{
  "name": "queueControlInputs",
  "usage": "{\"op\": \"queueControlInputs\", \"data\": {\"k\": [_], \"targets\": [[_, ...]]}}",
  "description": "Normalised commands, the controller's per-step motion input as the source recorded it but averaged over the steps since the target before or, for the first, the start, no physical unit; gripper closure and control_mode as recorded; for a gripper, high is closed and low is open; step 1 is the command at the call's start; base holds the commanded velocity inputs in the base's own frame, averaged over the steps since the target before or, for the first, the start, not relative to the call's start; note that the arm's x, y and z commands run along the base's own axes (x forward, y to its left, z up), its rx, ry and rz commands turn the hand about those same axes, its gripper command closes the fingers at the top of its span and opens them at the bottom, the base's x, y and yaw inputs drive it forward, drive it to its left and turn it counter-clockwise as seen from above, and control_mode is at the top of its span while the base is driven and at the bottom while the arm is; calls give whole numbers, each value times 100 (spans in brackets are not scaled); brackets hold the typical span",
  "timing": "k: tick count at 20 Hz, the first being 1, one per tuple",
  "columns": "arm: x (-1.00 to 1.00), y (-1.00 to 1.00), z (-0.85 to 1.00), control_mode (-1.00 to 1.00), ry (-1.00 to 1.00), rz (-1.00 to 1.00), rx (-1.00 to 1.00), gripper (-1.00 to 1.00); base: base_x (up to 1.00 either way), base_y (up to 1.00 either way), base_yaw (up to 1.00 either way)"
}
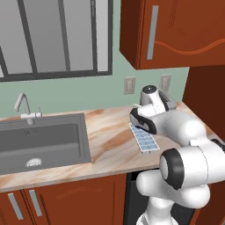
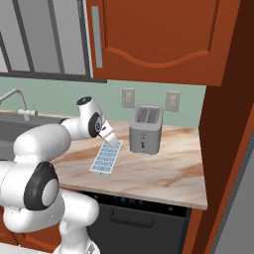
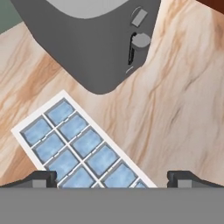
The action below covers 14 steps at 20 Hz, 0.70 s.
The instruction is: The ice cube tray has been filled with water. Take the tray and place it in the freezer to make ice. Close the freezer door after placing the tray.
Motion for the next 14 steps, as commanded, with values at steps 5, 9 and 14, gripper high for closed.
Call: {"op": "queueControlInputs", "data": {"k": [5,9,14], "targets": [[11,0,-6,-100,0,0,0,-100,0,0,0],[16,0,-10,-100,0,0,0,-100,0,0,0],[14,0,-12,-100,0,0,0,-100,0,0,0]]}}
